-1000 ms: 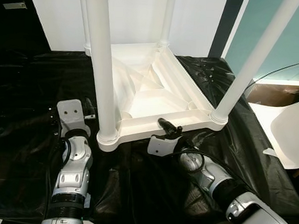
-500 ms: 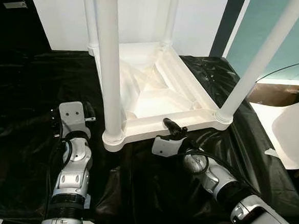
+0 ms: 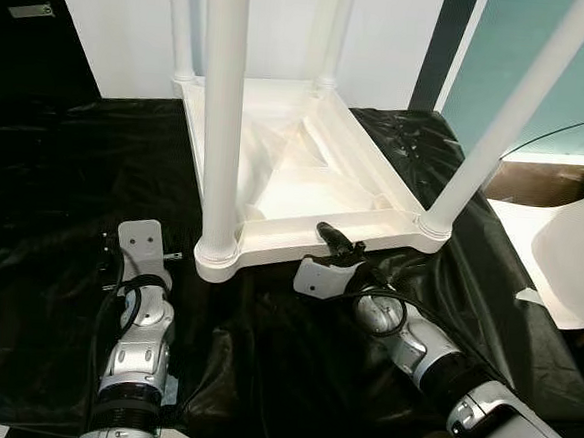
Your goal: Building children table
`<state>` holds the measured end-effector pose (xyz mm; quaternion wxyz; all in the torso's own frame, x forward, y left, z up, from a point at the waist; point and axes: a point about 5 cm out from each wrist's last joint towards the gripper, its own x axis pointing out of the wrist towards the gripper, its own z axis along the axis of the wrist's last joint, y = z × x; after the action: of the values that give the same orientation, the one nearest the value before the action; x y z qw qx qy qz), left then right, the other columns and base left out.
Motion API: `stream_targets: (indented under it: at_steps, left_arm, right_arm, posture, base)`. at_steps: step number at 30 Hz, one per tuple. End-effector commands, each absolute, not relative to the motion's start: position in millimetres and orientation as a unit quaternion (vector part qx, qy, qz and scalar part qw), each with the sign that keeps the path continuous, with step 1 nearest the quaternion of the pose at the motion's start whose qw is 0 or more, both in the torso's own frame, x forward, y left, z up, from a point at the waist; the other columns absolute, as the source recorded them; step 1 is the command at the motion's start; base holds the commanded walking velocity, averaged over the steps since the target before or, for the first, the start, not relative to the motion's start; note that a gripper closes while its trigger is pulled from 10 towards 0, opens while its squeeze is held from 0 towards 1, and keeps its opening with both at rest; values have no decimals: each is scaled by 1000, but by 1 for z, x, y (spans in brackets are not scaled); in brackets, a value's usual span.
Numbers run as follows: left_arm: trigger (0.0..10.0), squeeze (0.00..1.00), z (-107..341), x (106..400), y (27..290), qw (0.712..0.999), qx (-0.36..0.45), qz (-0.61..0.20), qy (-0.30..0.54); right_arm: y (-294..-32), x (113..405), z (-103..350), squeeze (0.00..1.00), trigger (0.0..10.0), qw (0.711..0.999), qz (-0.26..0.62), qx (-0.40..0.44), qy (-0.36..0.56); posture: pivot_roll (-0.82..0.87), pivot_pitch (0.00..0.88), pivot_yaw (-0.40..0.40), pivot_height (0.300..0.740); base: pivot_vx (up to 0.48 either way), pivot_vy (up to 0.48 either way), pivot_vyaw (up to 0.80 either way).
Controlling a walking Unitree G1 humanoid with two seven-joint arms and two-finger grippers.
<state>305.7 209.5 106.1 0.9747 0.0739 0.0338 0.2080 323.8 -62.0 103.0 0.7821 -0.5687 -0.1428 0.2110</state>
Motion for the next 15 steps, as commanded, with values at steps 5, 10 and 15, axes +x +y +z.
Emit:
stream_targets:
  at_steps: [5,10,15]
  left_arm:
    - [10000,0,98,303,211,962,81,257,52]
    - [10000,0,98,305,203,966,75,241,50]
    - [10000,0,97,305,198,968,73,237,49]
  right_arm:
    - [-77,338,148,0,10000,851,109,-479,-189]
    - [-66,340,171,0,10000,865,120,-433,-224]
    - [-67,343,181,0,10000,874,107,-412,-234]
  posture:
    - [111,0,26,740]
    - [106,0,24,740]
    - [105,0,23,740]
  base:
    - [0,0,0]
    - [0,0,0]
    - [0,0,0]
